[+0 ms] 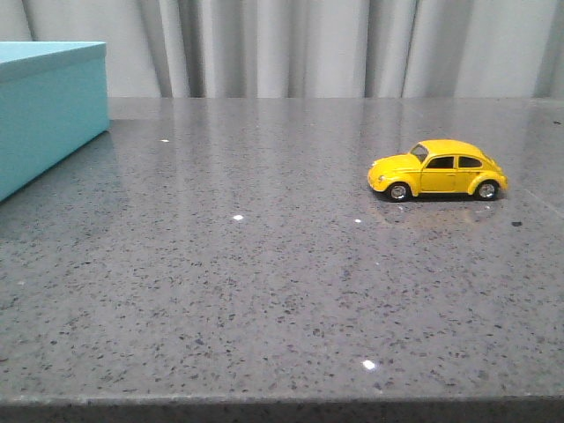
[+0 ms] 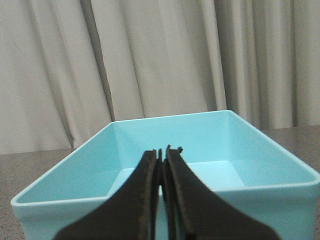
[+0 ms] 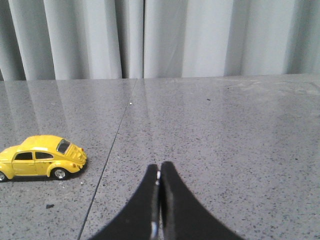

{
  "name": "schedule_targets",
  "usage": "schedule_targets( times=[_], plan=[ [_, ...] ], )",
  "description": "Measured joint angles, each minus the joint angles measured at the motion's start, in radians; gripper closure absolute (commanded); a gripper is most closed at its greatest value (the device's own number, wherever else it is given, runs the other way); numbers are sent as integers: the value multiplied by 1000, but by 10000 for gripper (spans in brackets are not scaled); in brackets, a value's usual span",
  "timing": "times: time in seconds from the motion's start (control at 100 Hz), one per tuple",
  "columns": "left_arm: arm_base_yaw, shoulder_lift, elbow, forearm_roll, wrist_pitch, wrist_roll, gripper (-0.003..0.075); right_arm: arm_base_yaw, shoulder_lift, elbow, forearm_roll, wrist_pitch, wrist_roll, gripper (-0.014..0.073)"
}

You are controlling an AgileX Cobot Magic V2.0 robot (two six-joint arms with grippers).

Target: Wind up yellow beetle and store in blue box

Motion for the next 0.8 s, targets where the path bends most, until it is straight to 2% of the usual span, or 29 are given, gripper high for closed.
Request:
schedule_targets(
  times=[0.25, 0.33, 0.4, 0.52, 0.59, 0.64, 0.8],
  plan=[
    [0, 60, -171, -38, 195, 0, 738, 0, 70, -164, 4, 131, 0, 643],
    [0, 115, -237, -47, 234, 0, 715, 0, 112, -208, 4, 137, 0, 587],
    [0, 169, -284, -57, 247, 0, 629, 0, 151, -241, 4, 139, 0, 512],
    [-7, 261, -350, -63, 255, 0, 358, 0, 216, -278, 4, 141, 0, 343],
    [-20, 315, -381, -65, 257, 0, 250, 0, 252, -293, 4, 144, 0, 275],
    [-35, 356, -399, -65, 257, 0, 220, 0, 277, -304, 4, 148, 0, 251],
    [-82, 458, -442, -65, 259, 0, 227, 0, 347, -340, 4, 156, 0, 244]
  ],
)
